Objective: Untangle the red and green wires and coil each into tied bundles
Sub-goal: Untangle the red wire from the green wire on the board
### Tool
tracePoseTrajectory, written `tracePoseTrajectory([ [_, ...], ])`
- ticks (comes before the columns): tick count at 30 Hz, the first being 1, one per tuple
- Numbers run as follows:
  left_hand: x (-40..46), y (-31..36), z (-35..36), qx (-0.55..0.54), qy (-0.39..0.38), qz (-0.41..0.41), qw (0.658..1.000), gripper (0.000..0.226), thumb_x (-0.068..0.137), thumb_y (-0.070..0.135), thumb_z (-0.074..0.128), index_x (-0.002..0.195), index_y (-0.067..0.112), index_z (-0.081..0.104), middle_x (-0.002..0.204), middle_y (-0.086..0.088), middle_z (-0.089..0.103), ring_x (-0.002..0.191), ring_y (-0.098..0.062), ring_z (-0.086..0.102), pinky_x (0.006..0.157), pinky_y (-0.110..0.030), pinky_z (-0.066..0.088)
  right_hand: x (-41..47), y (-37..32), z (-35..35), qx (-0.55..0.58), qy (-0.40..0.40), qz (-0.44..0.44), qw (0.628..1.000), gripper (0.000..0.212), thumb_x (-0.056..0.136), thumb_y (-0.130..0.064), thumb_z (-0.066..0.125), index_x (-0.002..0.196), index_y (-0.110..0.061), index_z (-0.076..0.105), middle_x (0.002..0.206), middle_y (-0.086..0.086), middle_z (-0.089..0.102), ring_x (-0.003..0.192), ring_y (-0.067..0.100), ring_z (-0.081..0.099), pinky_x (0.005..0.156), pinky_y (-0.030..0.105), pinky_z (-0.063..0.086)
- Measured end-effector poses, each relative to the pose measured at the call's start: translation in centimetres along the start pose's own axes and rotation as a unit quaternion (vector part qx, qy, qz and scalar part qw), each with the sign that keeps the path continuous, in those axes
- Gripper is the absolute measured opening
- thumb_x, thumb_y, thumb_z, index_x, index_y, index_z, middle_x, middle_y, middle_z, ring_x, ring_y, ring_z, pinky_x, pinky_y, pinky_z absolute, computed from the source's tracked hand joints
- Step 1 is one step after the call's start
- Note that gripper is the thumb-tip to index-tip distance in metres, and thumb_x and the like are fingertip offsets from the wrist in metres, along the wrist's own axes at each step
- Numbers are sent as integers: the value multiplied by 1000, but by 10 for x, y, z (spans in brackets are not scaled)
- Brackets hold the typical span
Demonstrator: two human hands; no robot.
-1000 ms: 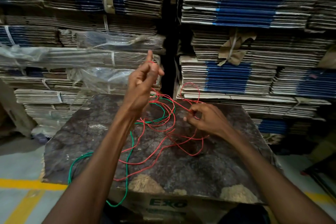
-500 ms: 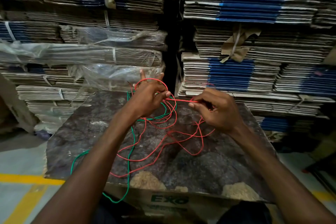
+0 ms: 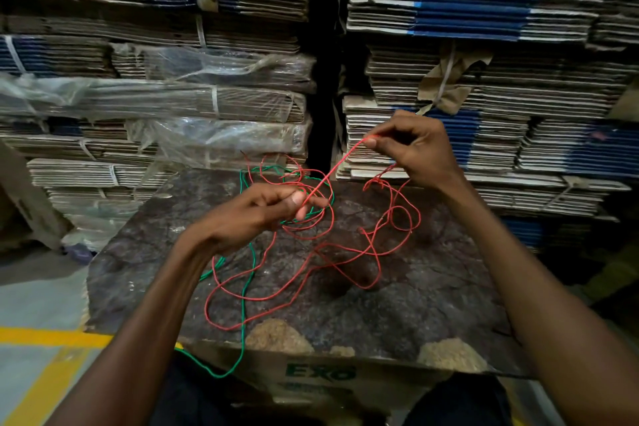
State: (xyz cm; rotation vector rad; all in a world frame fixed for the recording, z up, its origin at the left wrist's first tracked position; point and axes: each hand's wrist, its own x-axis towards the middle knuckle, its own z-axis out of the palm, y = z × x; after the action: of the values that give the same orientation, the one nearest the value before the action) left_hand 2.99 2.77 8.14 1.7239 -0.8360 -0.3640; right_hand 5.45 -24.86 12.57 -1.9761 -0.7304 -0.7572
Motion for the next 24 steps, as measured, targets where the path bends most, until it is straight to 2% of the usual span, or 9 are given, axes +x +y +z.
tracePoseTrajectory([
  [3, -13, 2, 7, -128, -30, 9, 991, 30, 90, 50, 58, 73, 26, 56, 135, -12, 58, 107, -23, 43, 72, -37, 31, 6, 8, 3, 57, -5, 28, 998, 13, 82, -3, 73, 95, -4, 72, 73, -14, 68, 72, -1, 63, 68, 14, 48],
  [6, -19, 3, 16, -260, -70, 39, 962, 24, 89, 39, 62, 75, 22, 54, 141, -24, 49, 132, -34, 43, 87, -42, 43, 6, 18, 11, 92, -1, 69, 993, 13, 81, 0, 73, 93, -4, 71, 70, -15, 71, 68, -1, 64, 66, 14, 49],
  [7, -20, 4, 19, -299, -79, 48, 950, 22, 89, 36, 64, 75, 21, 55, 142, -26, 46, 137, -39, 38, 95, -51, 42, 4, 21, 15, 104, 5, 87, 991, 11, 80, 0, 74, 90, -5, 72, 67, -14, 70, 66, -1, 63, 64, 15, 49],
  [9, -20, 5, 24, -356, -89, 75, 927, 19, 89, 30, 64, 76, 18, 57, 146, -29, 38, 140, -47, 26, 103, -71, 23, -4, 30, 21, 118, 17, 123, 985, 5, 81, -4, 74, 82, -8, 72, 60, -13, 66, 59, 0, 56, 58, 15, 45],
  [11, -16, 7, 27, -392, -85, 105, 910, 19, 92, 28, 61, 77, 17, 59, 151, -29, 29, 140, -51, 19, 100, -78, 8, -14, 39, 27, 120, 22, 167, 978, 9, 83, -8, 74, 75, -11, 71, 54, -13, 60, 52, 2, 47, 52, 17, 37],
  [15, -7, 13, 25, -449, -76, 163, 875, 20, 94, 29, 56, 80, 16, 62, 158, -23, 15, 142, -53, 7, 100, -78, 7, -36, 50, 38, 119, 3, 227, 967, 8, 84, -14, 72, 76, -12, 72, 52, -9, 58, 47, 5, 40, 46, 21, 31],
  [19, 5, 14, 21, -474, -45, 206, 855, 14, 91, 27, 61, 80, 19, 62, 160, -19, 12, 142, -55, 4, 99, -77, 13, -54, 45, 51, 104, -76, 251, 959, 17, 89, -18, 67, 82, -4, 73, 59, 10, 52, 48, 6, 40, 45, 18, 31],
  [22, 13, 17, 18, -479, -19, 226, 848, 12, 88, 30, 64, 80, 21, 65, 160, -18, 13, 141, -56, 7, 100, -77, 17, -64, 41, 59, 104, -116, 251, 955, 20, 92, -24, 64, 83, -10, 74, 60, 13, 51, 49, 8, 43, 46, 17, 34],
  [24, 19, 19, 13, -467, 10, 237, 852, 8, 85, 31, 66, 80, 24, 65, 160, -17, 16, 140, -52, 15, 100, -76, 20, -70, 41, 63, 80, -145, 256, 952, 29, 93, -35, 62, 77, -14, 73, 55, 7, 54, 47, 9, 45, 46, 20, 34],
])
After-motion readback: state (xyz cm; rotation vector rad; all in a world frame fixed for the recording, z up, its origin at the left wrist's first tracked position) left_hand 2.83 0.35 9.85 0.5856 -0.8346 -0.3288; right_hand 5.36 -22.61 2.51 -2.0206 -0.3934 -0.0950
